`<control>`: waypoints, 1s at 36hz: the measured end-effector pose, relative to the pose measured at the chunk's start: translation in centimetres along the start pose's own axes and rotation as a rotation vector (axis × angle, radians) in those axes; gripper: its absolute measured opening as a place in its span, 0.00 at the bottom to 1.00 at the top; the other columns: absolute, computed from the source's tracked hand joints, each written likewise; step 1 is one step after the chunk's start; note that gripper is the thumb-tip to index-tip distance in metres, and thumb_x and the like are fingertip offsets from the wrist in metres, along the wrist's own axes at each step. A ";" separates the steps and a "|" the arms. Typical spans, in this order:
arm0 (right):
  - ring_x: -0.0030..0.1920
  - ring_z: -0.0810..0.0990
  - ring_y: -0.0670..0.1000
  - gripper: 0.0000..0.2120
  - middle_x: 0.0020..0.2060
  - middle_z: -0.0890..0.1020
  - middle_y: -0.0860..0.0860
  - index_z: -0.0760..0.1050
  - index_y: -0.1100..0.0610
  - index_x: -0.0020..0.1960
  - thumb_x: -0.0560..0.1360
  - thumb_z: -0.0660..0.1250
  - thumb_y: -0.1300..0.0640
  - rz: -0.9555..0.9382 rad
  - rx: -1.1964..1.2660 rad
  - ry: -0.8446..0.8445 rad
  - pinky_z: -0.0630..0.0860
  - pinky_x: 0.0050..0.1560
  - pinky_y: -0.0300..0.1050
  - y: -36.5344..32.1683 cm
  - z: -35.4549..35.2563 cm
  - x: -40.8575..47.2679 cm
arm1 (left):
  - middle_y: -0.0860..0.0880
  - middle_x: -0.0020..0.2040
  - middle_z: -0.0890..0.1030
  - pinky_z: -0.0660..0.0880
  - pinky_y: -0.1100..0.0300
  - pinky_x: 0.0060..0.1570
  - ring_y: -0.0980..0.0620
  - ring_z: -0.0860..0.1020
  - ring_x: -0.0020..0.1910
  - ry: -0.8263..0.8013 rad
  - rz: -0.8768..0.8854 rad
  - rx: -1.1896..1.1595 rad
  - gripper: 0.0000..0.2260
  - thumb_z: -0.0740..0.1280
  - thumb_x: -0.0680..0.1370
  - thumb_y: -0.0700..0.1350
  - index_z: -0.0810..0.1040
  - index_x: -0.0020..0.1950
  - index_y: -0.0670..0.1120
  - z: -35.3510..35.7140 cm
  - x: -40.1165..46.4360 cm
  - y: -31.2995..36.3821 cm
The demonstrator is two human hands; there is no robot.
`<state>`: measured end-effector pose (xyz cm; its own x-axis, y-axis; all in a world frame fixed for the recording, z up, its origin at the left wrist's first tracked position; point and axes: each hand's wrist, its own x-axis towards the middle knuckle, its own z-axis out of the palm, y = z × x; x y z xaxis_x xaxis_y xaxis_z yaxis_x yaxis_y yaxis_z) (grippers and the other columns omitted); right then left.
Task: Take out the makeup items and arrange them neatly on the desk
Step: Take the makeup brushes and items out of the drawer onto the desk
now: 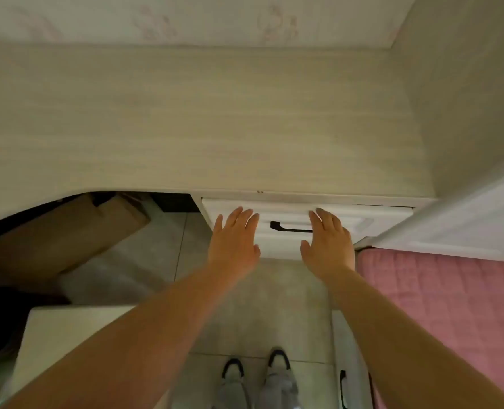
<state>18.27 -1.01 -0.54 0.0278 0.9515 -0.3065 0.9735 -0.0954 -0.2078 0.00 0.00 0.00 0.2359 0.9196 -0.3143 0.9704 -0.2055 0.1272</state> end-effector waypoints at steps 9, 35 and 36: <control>0.74 0.60 0.56 0.34 0.72 0.65 0.55 0.59 0.61 0.74 0.71 0.66 0.60 -0.019 -0.024 0.209 0.59 0.73 0.53 1.2 2.9 2.2 | 0.50 0.77 0.47 0.44 0.48 0.74 0.51 0.45 0.77 0.075 -0.043 0.069 0.32 0.59 0.79 0.49 0.46 0.77 0.47 1.9 2.2 0.5; 0.77 0.45 0.52 0.40 0.75 0.52 0.51 0.44 0.57 0.77 0.70 0.60 0.62 -0.028 0.045 0.099 0.68 0.64 0.46 1.6 3.9 1.1 | 0.47 0.75 0.56 0.43 0.48 0.74 0.47 0.47 0.77 0.157 -0.029 0.077 0.33 0.62 0.76 0.43 0.49 0.77 0.46 3.7 2.6 -0.2; 0.77 0.45 0.52 0.40 0.75 0.52 0.51 0.43 0.56 0.77 0.70 0.60 0.62 -0.033 0.044 0.096 0.68 0.64 0.46 1.6 3.9 1.0 | 0.46 0.74 0.57 0.47 0.50 0.74 0.47 0.49 0.77 0.162 -0.021 0.055 0.33 0.63 0.75 0.42 0.51 0.77 0.45 3.6 2.6 -0.4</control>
<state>19.01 -1.33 -4.80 0.0197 0.9777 -0.2091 0.9635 -0.0744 -0.2571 0.45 1.25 -4.26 0.2082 0.9648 -0.1604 0.9775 -0.1994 0.0694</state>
